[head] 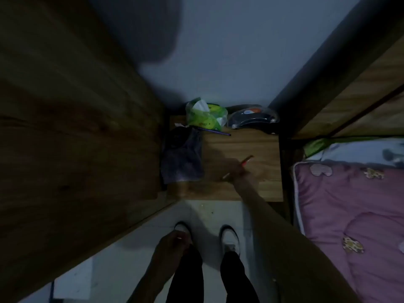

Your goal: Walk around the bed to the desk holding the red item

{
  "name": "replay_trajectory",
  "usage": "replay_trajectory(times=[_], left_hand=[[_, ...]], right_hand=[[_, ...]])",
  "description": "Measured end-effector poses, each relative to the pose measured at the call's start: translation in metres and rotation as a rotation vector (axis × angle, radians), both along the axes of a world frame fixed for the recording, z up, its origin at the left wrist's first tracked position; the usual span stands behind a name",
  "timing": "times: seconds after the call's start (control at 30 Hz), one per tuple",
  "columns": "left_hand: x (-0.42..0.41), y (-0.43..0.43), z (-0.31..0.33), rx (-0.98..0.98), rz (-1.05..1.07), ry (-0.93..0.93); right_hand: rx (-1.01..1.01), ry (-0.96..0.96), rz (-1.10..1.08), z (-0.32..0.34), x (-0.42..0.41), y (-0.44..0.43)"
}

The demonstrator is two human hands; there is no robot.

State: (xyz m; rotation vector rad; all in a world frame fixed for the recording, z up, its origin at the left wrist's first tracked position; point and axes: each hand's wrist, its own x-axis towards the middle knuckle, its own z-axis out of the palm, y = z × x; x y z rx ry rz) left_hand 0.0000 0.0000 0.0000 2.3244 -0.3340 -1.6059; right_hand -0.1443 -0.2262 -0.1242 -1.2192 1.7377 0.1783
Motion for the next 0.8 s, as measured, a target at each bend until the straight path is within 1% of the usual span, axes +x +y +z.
replay_trajectory(times=[0.07,0.1,0.23,0.3,0.43,0.47,0.57,0.67,0.8], left_hand=[[0.003,-0.001,-0.011,-0.003,0.025,0.003],[0.005,-0.002,-0.015,-0.011,0.030,0.015],[0.009,-0.001,-0.023,-0.014,0.042,0.039],[0.010,0.001,-0.026,-0.024,0.020,0.050],[0.009,0.000,-0.024,-0.055,-0.022,0.060],[0.010,-0.002,-0.022,-0.067,-0.015,0.060],[0.011,0.000,-0.014,-0.089,-0.028,0.041],[0.010,0.003,-0.001,-0.086,-0.012,0.039],[0.004,0.009,0.034,-0.098,-0.032,0.009]], right_hand=[[-0.032,0.057,-0.087,-0.008,0.007,-0.007],[-0.043,0.093,-0.093,-0.012,0.011,-0.012],[-0.044,0.203,-0.089,-0.020,0.019,-0.023],[-0.053,0.209,-0.053,-0.020,0.018,-0.023],[-0.061,0.077,0.041,-0.012,0.010,-0.014],[-0.049,0.029,0.016,-0.007,0.006,-0.008],[-0.024,-0.093,-0.149,0.013,-0.007,0.018],[-0.029,-0.078,-0.209,0.044,-0.022,0.045],[0.140,-0.150,-0.287,0.091,-0.046,0.078]])
